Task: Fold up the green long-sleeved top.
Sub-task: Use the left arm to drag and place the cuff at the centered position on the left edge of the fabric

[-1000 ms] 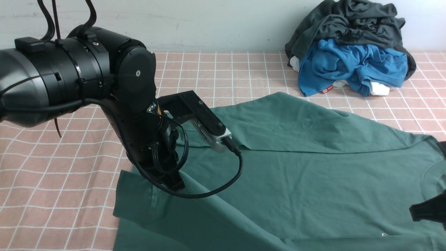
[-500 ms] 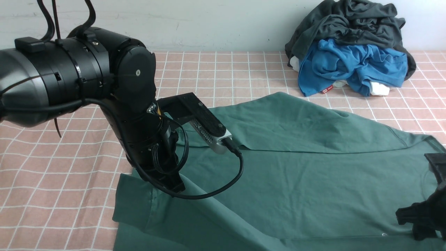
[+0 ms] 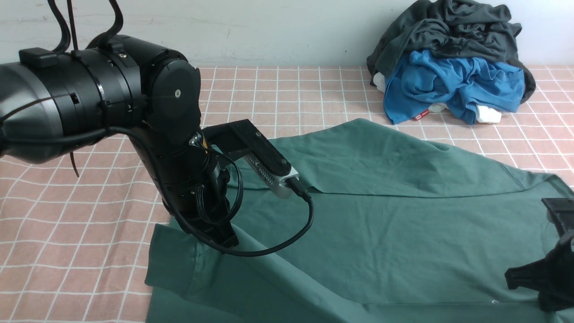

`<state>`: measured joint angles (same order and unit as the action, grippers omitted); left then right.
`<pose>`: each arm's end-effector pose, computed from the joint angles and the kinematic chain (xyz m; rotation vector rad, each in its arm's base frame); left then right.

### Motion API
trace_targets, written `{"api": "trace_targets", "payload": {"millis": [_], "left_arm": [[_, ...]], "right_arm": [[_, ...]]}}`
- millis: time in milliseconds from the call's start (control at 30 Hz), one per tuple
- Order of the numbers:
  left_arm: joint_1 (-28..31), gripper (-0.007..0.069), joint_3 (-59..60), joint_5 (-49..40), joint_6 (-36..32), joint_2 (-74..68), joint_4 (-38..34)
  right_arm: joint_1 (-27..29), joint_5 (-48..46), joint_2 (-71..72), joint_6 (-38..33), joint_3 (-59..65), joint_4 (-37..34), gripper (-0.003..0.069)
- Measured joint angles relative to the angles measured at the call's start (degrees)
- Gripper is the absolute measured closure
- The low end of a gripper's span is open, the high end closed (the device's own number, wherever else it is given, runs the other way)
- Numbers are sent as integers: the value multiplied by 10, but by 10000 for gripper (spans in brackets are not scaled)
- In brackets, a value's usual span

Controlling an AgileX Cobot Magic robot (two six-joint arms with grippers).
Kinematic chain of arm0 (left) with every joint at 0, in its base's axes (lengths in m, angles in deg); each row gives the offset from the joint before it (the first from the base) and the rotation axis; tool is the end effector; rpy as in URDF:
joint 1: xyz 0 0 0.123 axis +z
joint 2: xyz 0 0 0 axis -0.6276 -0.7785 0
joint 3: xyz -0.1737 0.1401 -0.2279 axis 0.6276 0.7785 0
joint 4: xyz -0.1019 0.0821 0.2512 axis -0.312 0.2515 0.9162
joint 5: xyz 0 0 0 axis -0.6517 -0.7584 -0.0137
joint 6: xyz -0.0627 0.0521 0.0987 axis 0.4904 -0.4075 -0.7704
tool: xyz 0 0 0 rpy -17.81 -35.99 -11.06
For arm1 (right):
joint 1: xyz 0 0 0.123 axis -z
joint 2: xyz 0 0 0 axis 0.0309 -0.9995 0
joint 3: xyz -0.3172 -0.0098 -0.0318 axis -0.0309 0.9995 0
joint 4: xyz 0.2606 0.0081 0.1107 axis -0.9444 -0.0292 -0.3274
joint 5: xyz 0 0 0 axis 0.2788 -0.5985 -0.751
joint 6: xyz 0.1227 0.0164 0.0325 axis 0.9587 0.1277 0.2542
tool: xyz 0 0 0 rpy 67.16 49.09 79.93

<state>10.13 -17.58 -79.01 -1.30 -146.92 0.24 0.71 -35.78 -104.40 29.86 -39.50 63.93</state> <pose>0.3181 -0.1784 0.2522 1.3253 2.6304 -0.0500 0.2634 -0.0121 0.1224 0.2228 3.0820 -0.2013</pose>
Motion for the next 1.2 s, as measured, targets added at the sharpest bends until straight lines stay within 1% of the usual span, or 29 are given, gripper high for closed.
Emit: {"api": "trace_targets", "payload": {"millis": [167, 333, 400, 533, 733, 833, 900, 933, 967, 1033, 1067, 1100, 1200], "left_arm": [[0, 611, 0, 0, 0, 0, 0], [0, 611, -7, 5, 0, -1, 0], [0, 611, -23, 17, 0, -8, 0], [0, 611, -75, 20, 0, -49, 7], [0, 596, -141, 22, 0, -135, 27], [0, 519, -163, 23, 3, -170, 54], [0, 449, -168, 23, 15, -180, 70], [0, 431, -169, 23, 18, -181, 74], [0, 365, -173, 27, 39, -183, 88], [0, 266, -183, 31, 78, -183, 108], [0, 247, -187, 31, 87, -183, 112], [1, 186, -198, 31, 115, -183, 122], [16, 96, -228, 31, 155, -187, 117]], "right_arm": [[0, -46, 39, 2, 4, 25, 659], [0, -95, 103, 30, 5, 67, 659], [0, -112, 135, 56, 5, 92, 659], [0, -116, 154, 83, 5, 119, 659], [0, -110, 146, 90, 6, 122, 659], [0, -95, 142, 91, 6, 123, 649], [0, -86, 141, 96, 6, 125, 621], [0, -85, 141, 96, 6, 125, 613], [0, -77, 141, 101, 6, 129, 578], [0, -72, 141, 108, 4, 134, 517], [0, -72, 141, 109, 3, 135, 503], [0, -74, 141, 115, -5, 136, 457], [0, -77, 141, 119, -38, 139, 383]]}}
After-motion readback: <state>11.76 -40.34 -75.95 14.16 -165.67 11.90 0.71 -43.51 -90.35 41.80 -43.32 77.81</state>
